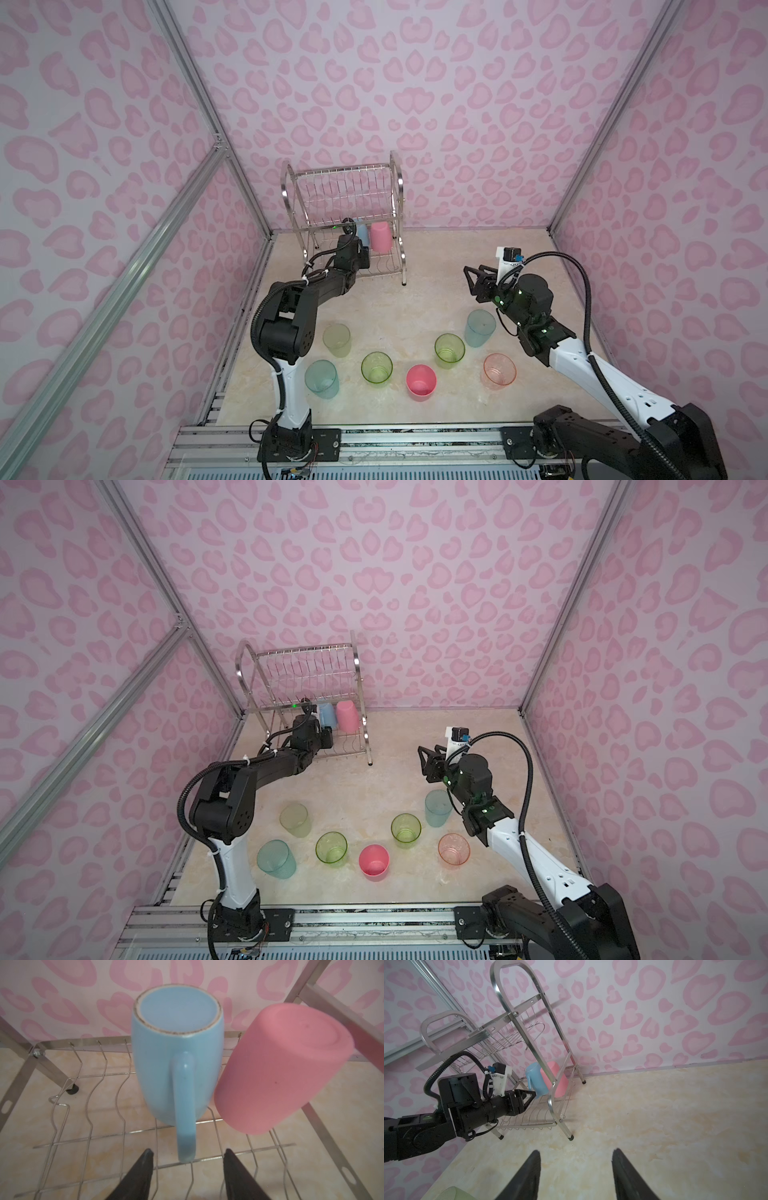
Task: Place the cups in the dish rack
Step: 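Open the left gripper to release the mug while the right gripper reaches for cups, then grip the rim of the light green cup with the right gripper and lift it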
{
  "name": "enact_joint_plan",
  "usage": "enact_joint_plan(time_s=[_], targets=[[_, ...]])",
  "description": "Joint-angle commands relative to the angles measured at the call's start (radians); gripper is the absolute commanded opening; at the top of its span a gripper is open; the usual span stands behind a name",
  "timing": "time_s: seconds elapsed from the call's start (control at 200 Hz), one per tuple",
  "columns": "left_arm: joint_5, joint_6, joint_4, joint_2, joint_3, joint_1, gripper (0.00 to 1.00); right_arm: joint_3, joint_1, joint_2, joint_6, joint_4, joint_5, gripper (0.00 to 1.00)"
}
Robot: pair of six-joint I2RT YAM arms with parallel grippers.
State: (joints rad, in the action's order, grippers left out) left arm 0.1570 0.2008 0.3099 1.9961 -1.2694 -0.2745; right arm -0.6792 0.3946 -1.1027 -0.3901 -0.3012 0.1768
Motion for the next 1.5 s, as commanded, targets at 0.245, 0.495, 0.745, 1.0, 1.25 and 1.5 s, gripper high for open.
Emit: enact_joint_plan(time_s=[0.245, 0.495, 0.745, 1.0, 1.25, 1.5], targets=[[0.015, 0.02, 0.069, -0.101, 0.125, -0.019, 0.68, -0.141, 0.157, 0.005, 0.14, 0.494, -0.19, 0.56], [0.059, -0.008, 0.094, -0.152, 0.211, -0.056, 0.75, -0.234, 0.323, -0.031, 0.207, 0.77, -0.236, 0.56], [0.121, -0.02, 0.107, -0.196, 0.277, -0.119, 0.77, -0.232, 0.405, -0.032, 0.215, 0.89, -0.217, 0.56], [0.172, -0.006, 0.116, -0.271, 0.362, -0.171, 0.77, -0.225, 0.465, -0.076, 0.241, 0.957, -0.221, 0.56], [0.21, 0.021, 0.128, -0.352, 0.458, -0.207, 0.77, -0.251, 0.539, -0.149, 0.271, 0.999, -0.202, 0.56], [0.216, 0.043, 0.123, -0.41, 0.519, -0.223, 0.77, -0.296, 0.57, -0.243, 0.296, 1.049, -0.181, 0.54]])
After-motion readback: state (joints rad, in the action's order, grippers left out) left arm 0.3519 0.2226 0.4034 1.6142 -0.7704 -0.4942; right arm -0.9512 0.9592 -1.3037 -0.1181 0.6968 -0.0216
